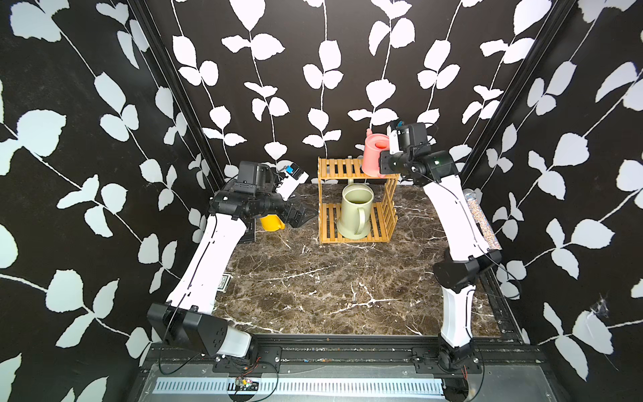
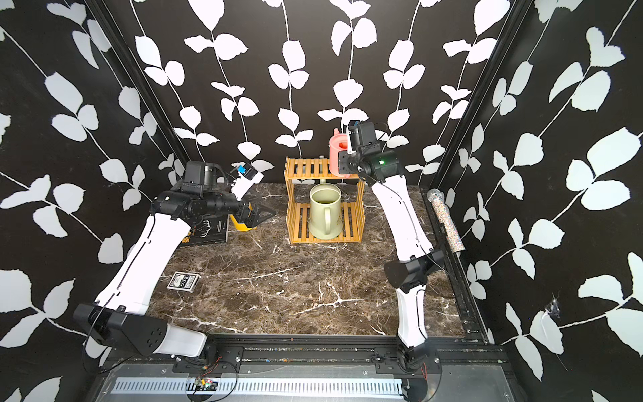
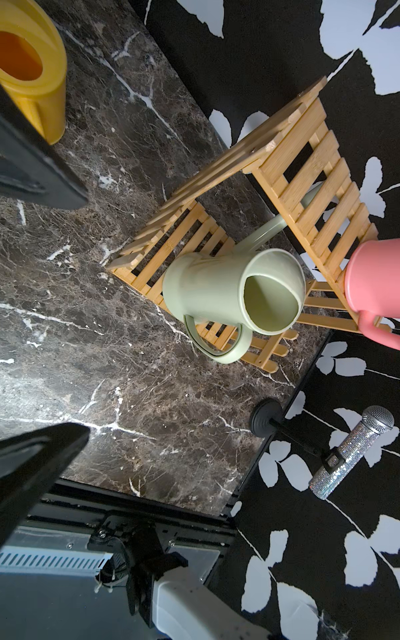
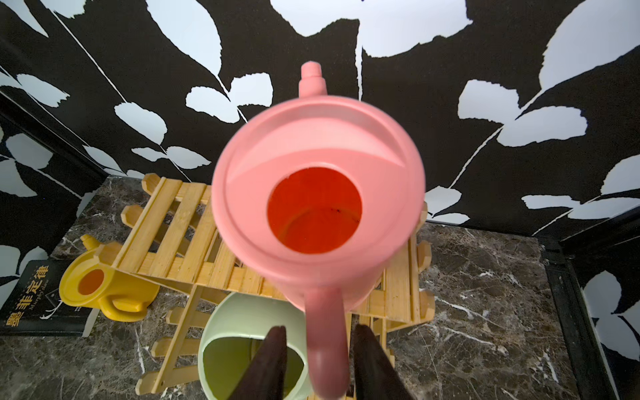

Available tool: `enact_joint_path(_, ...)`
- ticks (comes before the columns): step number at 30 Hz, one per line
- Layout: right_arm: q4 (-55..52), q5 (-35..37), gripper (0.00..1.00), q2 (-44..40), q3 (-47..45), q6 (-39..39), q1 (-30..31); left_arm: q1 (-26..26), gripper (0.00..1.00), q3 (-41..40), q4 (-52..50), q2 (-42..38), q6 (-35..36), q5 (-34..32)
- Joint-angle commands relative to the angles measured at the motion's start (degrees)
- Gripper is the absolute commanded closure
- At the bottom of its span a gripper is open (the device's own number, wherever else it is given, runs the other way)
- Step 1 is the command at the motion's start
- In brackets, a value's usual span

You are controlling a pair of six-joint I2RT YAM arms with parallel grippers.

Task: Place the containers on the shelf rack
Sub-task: 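Place the container on the shelf.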

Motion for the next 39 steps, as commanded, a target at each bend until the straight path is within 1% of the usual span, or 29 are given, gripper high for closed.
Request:
enact_joint_path(1,2.56,-0.05,0.65,-3.70,-2.97,0.93,0.44,0.35,0.01,-0.64,0.88,-1.88,-0.83,1.13)
enact_joint_path(9,2.78,-1.19,0.65,-2.15,-2.93,2.11,1.85,0.44,0.01,-0.96,0.79,-2.36,-0.48,0.81)
enact_joint_path(17,1.35,-1.74,0.65,0.91,1.66,2.14,2.30,0.61,0.02,-1.18,0.79,-2.46,-0.51,0.74)
enact_joint_path(25,0.62,1.69,0.64,0.28,1.28,1.26,2.37,0.70,0.01,-1.43,0.96,-2.50,-0.66,0.96)
enact_joint_path(26,0.50,2.14,0.63,0.29,1.29,1.23,2.37,0.70,0.02,-1.44,1.04,-2.49,-0.73,1.00)
enact_joint_path(28,0.30,2.92,0.58,0.52,1.28,1.34,2.37,0.70,0.01,-1.53,1.13,-2.48,-0.75,1.13)
enact_joint_path(31,0.17,3.21,0.56,1.43,1.54,1.47,2.35,0.70,0.01,-1.61,1.14,-2.54,-0.83,1.14)
enact_joint_path(35,-0.21,4.58,0.57,2.00,1.90,0.91,2.19,0.70,0.01,-1.61,1.07,-2.67,-0.83,1.09)
enact_joint_path(39,-0.44,4.89,0.61,2.27,1.97,0.56,1.74,0.79,0.01,-1.71,1.14,-2.70,-0.83,1.18)
